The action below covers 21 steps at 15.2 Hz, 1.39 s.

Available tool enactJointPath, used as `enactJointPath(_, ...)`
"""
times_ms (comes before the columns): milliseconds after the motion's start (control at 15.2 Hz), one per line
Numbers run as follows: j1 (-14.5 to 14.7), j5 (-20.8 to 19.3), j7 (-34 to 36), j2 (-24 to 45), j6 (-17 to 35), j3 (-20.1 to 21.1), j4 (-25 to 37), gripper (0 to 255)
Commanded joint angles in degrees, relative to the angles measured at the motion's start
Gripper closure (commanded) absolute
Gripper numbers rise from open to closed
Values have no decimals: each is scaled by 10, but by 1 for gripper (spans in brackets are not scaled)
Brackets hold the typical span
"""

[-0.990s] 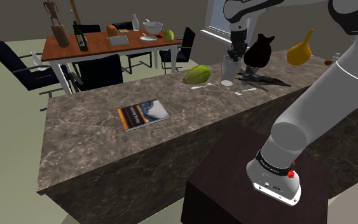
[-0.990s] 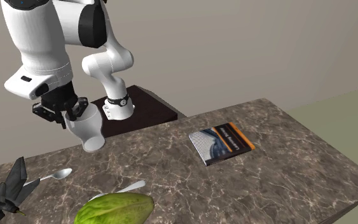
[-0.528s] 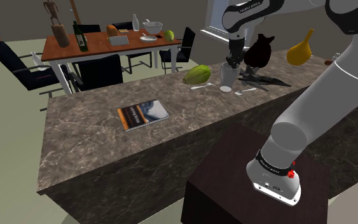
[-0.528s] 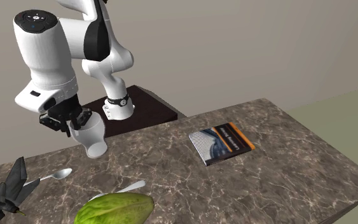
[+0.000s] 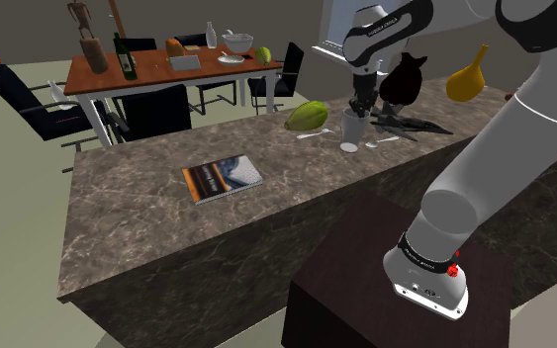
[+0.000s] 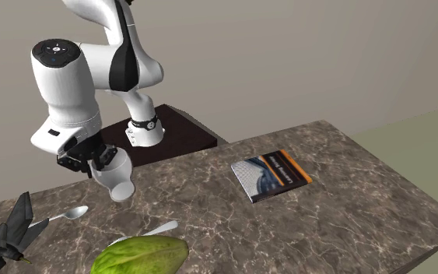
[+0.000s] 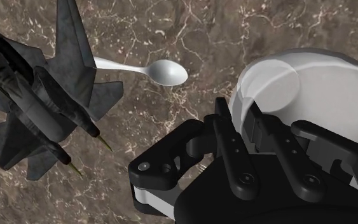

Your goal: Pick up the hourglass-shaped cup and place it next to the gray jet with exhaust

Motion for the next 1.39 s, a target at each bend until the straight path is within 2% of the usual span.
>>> enactJointPath(0, 0, 1, 0, 9, 16, -2, -7, 255)
enactJointPath(198, -1, 2, 2, 19, 39, -4, -19, 255)
enactJointPath(726, -1, 2, 2, 19, 39, -4, -19, 255)
enactJointPath(792, -1, 2, 2, 19, 39, -4, -20, 0)
enactJointPath(1122, -1, 2, 2, 19, 39, -4, -20, 0)
enactJointPath(1320, 5, 5, 2, 3, -21, 5, 23, 0)
